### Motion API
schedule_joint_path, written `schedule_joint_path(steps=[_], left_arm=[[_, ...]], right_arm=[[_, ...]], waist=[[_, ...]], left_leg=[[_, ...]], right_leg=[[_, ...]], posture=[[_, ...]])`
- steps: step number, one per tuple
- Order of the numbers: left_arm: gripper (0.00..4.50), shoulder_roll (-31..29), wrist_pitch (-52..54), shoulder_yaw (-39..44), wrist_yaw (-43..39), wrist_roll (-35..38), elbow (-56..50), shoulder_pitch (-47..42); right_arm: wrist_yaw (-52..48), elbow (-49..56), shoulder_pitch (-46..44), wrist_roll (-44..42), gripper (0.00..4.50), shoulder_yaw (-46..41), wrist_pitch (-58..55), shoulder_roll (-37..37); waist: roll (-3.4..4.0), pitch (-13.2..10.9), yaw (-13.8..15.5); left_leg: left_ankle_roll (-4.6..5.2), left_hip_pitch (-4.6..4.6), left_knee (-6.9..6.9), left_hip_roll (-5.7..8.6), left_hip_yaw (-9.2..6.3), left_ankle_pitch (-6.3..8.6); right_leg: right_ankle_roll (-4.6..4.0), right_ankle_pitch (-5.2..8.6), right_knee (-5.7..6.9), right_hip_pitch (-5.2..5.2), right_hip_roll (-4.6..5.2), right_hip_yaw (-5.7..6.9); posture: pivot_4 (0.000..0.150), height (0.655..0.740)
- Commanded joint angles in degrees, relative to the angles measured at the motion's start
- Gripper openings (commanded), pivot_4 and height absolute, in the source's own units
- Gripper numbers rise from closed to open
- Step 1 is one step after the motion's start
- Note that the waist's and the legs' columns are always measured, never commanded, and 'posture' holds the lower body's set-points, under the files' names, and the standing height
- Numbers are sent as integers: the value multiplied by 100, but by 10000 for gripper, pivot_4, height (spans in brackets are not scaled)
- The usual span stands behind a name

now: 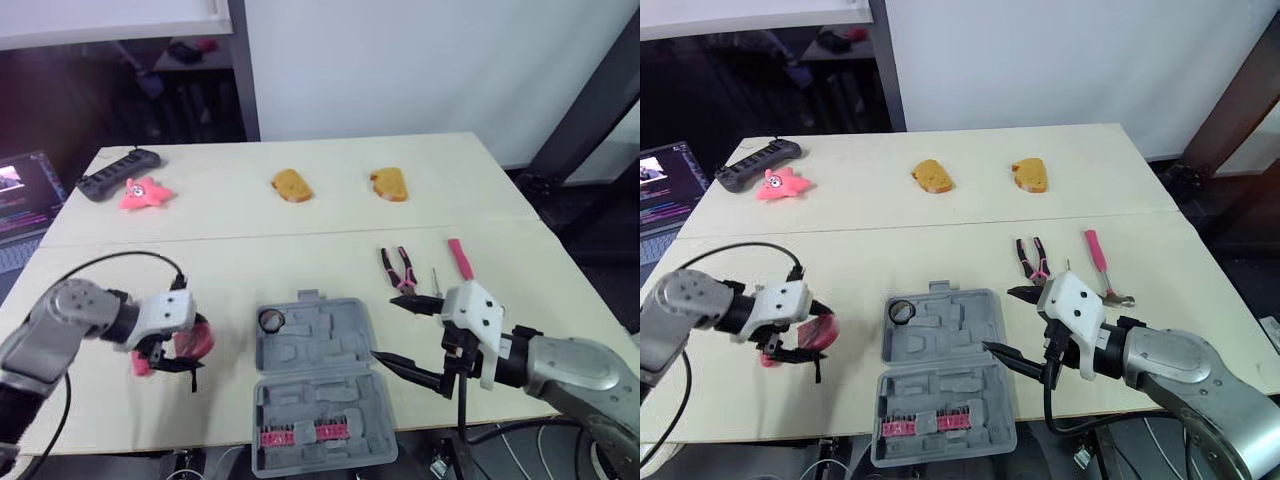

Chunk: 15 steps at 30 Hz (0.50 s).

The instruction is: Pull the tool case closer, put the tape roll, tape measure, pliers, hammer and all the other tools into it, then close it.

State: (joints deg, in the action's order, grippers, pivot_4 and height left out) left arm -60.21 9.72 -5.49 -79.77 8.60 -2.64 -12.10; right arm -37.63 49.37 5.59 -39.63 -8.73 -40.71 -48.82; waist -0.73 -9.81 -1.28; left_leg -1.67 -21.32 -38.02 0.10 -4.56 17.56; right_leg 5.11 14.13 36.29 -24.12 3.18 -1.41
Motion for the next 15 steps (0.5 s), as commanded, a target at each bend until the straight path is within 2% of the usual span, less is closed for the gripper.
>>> schedule_joint_path(steps=[1,5,10,13,15], left_arm=[[32062,-75,58,25,-90,90,-98,27],[32062,60,49,-109,-60,59,-219,-131],[32062,378,153,-587,-227,-64,-574,-1122],[32062,656,383,-826,-161,-96,-785,-1538],[32062,936,462,-1070,-110,-150,-957,-1776]], right_arm=[[-24,76,-121,-15,45000,-6,98,23],[-51,51,-112,-8,45000,-31,55,-40],[227,-150,-560,-361,45000,159,-669,-45],[687,-443,-1103,-927,45000,389,-1636,177],[1252,-905,-1708,-1984,45000,485,-2587,657]], waist=[[1,-1,-8],[1,-1,45],[-9,-5,123],[-8,-5,66],[-8,-6,14]], left_leg=[[2,1,0,-1,0,1],[2,-1,0,-4,-8,1],[1,-11,-17,-1,-10,0],[1,-7,-16,0,-8,0],[2,-4,-10,-1,-10,0]], right_leg=[[0,0,3,-1,-2,-1],[-1,1,8,-3,-9,1],[-2,1,1,5,-8,0],[-2,0,-1,8,-8,-1],[0,-1,3,5,-10,-2]], posture=[[1500,7400],[1500,7400],[1500,7400],[1500,7400],[1500,7400]])
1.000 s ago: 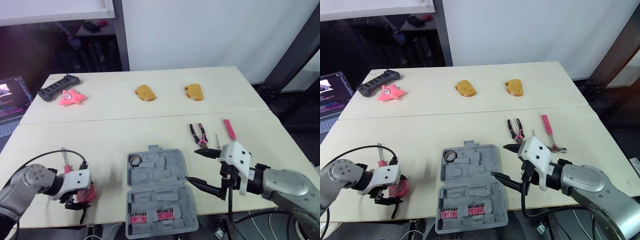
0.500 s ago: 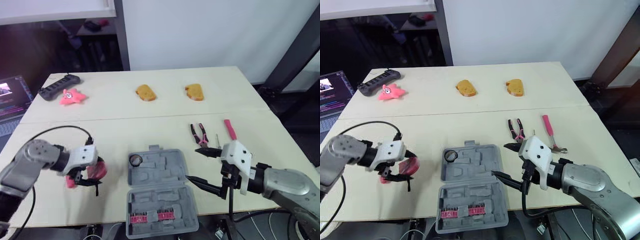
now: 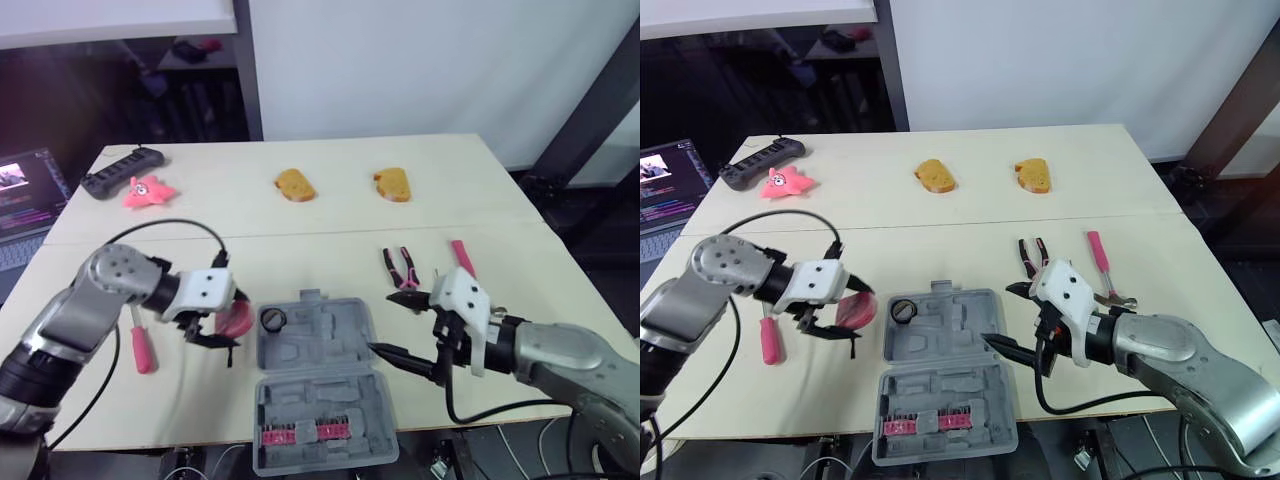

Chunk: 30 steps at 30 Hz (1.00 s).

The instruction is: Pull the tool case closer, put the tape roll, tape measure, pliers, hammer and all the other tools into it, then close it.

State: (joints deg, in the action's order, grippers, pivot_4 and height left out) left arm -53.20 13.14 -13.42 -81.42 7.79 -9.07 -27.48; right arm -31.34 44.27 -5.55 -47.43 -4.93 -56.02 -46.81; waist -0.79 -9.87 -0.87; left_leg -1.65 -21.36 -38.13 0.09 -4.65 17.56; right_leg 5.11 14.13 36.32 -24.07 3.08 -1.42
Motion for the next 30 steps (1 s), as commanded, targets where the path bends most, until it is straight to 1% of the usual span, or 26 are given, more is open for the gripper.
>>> schedule_joint_path(steps=[1,2,4,5,7,8,9,11,13,19,27,30], left_arm=[[32062,376,198,-391,77,-72,-373,-330],[32062,527,301,-491,103,-58,-414,-408],[32062,734,510,-610,147,-48,-427,-515],[32062,871,518,-712,180,-91,-405,-583],[32062,1172,540,-924,259,-152,-348,-704],[32062,1257,544,-981,284,-175,-315,-745],[32062,1336,541,-1031,315,-216,-252,-782],[32062,1477,494,-1105,407,-294,-134,-839],[32062,1638,473,-1143,512,-337,-61,-886],[32062,1916,468,-1142,713,-360,-12,-939],[32062,1958,360,-1041,822,-316,-38,-947],[32062,1785,305,-984,730,-333,-50,-957]], right_arm=[[868,-632,-877,-1722,45000,139,-1415,655],[1192,-922,-1137,-2328,45000,165,-1709,827],[1768,-1370,-1496,-3206,45000,200,-1984,974],[2228,-1738,-1727,-3887,45000,349,-1939,988],[3222,-2518,-2199,-5458,45000,942,-1630,826],[3584,-2730,-2340,-6028,45000,1180,-1478,696],[3839,-2949,-2463,-6355,45000,1323,-1370,675],[4041,-3285,-2654,-6548,45000,1441,-1308,730],[4074,-3504,-2793,-6557,45000,1480,-1348,805],[4333,-3840,-2878,-6557,45000,1558,-1466,952],[4716,-3991,-2630,-6557,45000,1541,-1449,1025],[4731,-4125,-2618,-6557,45000,1356,-1499,934]], waist=[[-1,-1,-39],[2,-3,-42],[2,-4,-25],[4,-5,-19],[4,-5,-18],[5,-7,-14],[4,-8,-4],[4,-8,-9],[5,-8,-8],[5,-8,-12],[5,-8,-9],[5,-8,-5]], left_leg=[[0,3,1,-4,-2,0],[1,3,1,-5,-2,0],[1,3,0,-7,-6,0],[1,2,0,-7,-10,0],[1,-2,0,-7,-9,0],[1,-1,-2,-7,-9,-1],[1,-3,-3,-6,-6,-1],[2,-4,-3,-7,-8,-1],[2,-5,-3,-6,-8,-1],[2,-5,-4,-6,-8,-1],[2,-4,-4,-7,-8,-1],[2,-5,-5,-6,-8,-1]], right_leg=[[0,0,3,0,-7,-1],[-1,-1,5,-2,-10,-4],[-1,-1,12,-4,-14,-5],[-1,-1,19,-6,-15,-3],[-1,-1,24,-14,-13,-3],[-1,-1,26,-14,-11,-4],[-1,-1,27,-16,-9,-3],[-1,-1,27,-16,-9,-2],[-1,-1,28,-17,-10,-2],[-1,-1,42,-26,-11,-4],[-3,0,58,-32,-12,-5],[-3,0,58,-32,-12,-5]], posture=[[1500,7400],[1500,7400],[1500,7400],[1500,7400],[1500,7400],[1500,7400],[1500,7400],[1500,7400],[1500,7400],[1500,7400],[1500,7400],[1500,7400]])
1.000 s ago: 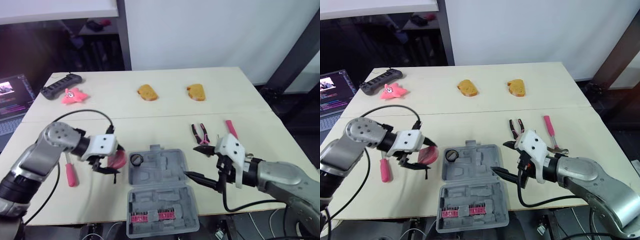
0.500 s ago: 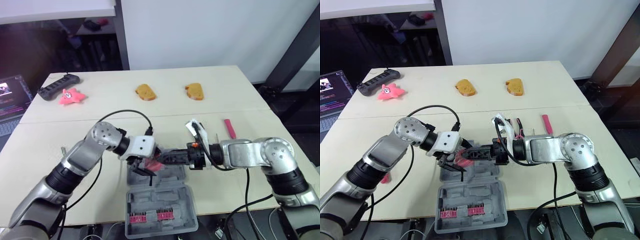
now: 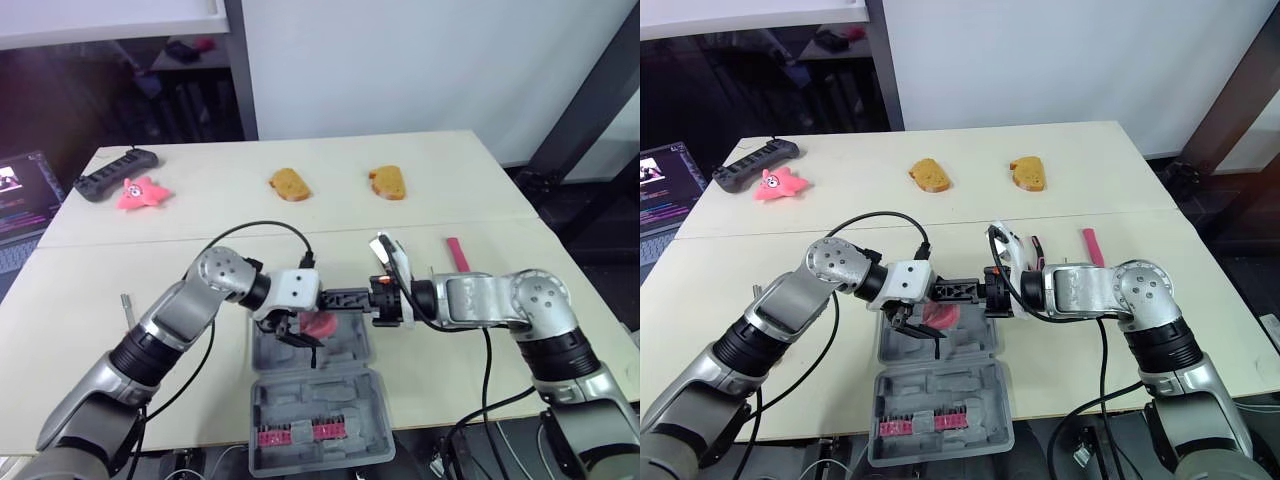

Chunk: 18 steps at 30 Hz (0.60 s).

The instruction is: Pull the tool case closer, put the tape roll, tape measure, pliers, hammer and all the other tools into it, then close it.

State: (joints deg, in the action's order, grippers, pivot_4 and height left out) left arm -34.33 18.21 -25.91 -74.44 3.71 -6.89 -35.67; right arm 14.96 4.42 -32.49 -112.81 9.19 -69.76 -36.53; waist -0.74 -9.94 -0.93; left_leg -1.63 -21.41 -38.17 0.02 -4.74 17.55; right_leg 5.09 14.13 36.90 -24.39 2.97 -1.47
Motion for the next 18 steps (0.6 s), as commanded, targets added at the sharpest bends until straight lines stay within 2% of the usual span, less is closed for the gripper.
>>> schedule_joint_path(steps=[1,7,18], left_arm=[[32062,-168,-210,280,-12,75,-274,-130],[32062,-273,-318,289,-22,69,-279,-201],[32062,-25,-378,149,26,22,-196,-297]], right_arm=[[91,-173,68,-19,45000,-116,-151,-116],[96,-184,62,-19,45000,-148,-325,-345],[408,-171,90,-19,45000,-100,-179,62]], waist=[[0,0,0],[5,-3,-1],[5,-3,-6]], left_leg=[[0,0,0,0,0,0],[0,-1,0,0,2,0],[0,-1,0,0,1,0]], right_leg=[[0,0,0,0,0,0],[-1,0,3,-5,-1,-3],[0,1,3,-5,-3,-3]], posture=[[1500,7400],[1500,7400],[1500,7400]])
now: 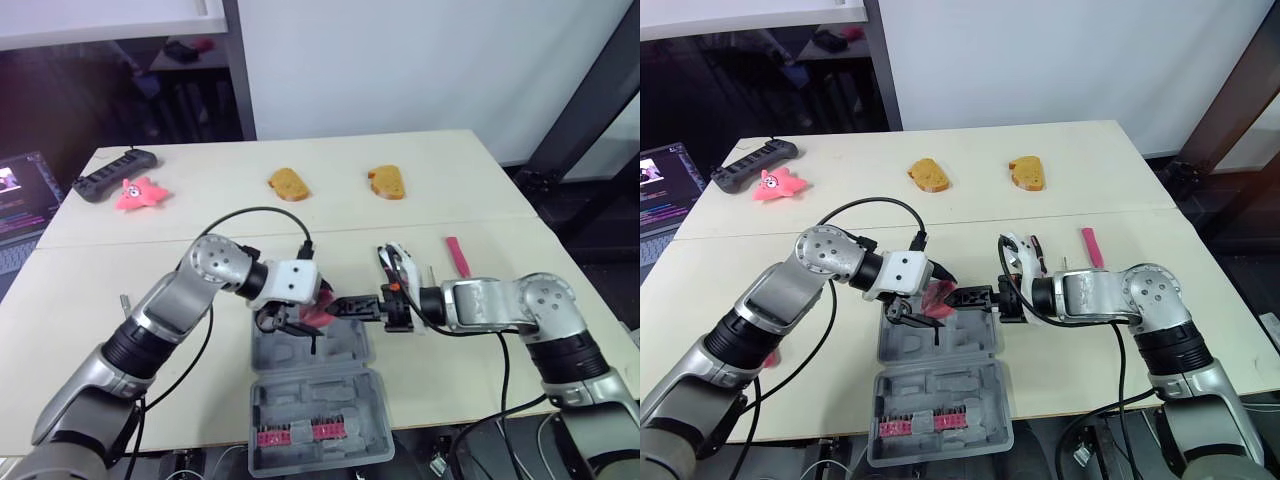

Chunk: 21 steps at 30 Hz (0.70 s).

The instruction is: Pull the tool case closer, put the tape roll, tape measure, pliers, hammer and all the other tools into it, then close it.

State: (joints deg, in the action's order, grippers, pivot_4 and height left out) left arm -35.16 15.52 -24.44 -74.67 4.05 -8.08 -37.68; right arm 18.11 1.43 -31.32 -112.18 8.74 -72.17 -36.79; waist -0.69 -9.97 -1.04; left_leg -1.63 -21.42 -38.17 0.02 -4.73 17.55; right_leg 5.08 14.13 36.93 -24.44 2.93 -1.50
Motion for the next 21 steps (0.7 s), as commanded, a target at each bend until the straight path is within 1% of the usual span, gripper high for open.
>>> schedule_joint_path(steps=[1,4,5,6,8,9,11,12,13,14,20,21], left_arm=[[32062,85,-105,-2,55,-18,-73,-103],[32062,117,-93,0,50,-18,-74,-101],[32062,119,-93,4,48,-20,-70,-99],[32062,117,-83,11,50,-19,-82,-88],[32062,109,-78,24,52,-24,-81,-83],[32062,103,-67,32,53,-23,-82,-82],[32062,95,-48,37,55,-27,-86,-83],[32062,93,-44,37,59,-30,-88,-82],[32062,92,-39,34,70,-32,-86,-85],[32062,92,-36,32,77,-34,-85,-86],[32062,84,-19,10,59,-24,-82,-114],[37061,101,27,30,45,34,-71,-101]], right_arm=[[143,113,-28,-82,45000,-66,80,144],[244,87,-45,-82,45000,-91,98,271],[269,84,-49,-82,39138,-104,100,303],[281,101,-36,-82,36363,-118,104,327],[299,123,-15,-82,26896,-146,112,355],[296,134,-8,-82,21267,-159,110,361],[284,139,-9,-82,11564,-180,103,378],[279,138,-9,-82,9121,-187,104,385],[270,134,-14,-82,7861,-195,106,398],[265,131,-18,-82,7610,-200,108,407],[210,163,-20,-82,7363,-228,120,442],[206,167,-21,-82,7363,-238,124,435]], waist=[[0,0,6],[0,0,6],[0,0,6],[0,0,3],[0,0,-1],[1,0,-1],[0,0,5],[2,-1,5],[1,-1,5],[1,-1,6],[2,-1,0],[2,-1,1]], left_leg=[[0,-1,0,0,0,0],[0,-1,0,0,0,0],[0,-1,0,0,0,0],[0,0,0,0,0,0],[0,0,0,0,0,0],[0,0,0,0,0,0],[0,0,0,0,-1,0],[0,-1,0,0,-1,0],[0,0,0,0,1,0],[0,-1,0,0,1,0],[0,0,0,0,0,0],[0,0,0,0,0,0]], right_leg=[[0,0,0,0,0,0],[0,0,0,0,1,0],[0,0,0,0,0,0],[0,0,0,0,0,0],[0,0,-1,0,0,0],[0,0,0,0,0,0],[0,0,0,0,-1,0],[0,0,-1,0,0,0],[0,0,-1,0,1,-1],[0,0,-1,0,1,-1],[0,0,0,0,0,-1],[0,0,0,0,0,-1]], posture=[[1500,7400],[1500,7400],[1500,7400],[1500,7400],[1500,7400],[1500,7400],[1500,7400],[1500,7400],[1500,7400],[1500,7400],[1500,7400],[1500,7400]])
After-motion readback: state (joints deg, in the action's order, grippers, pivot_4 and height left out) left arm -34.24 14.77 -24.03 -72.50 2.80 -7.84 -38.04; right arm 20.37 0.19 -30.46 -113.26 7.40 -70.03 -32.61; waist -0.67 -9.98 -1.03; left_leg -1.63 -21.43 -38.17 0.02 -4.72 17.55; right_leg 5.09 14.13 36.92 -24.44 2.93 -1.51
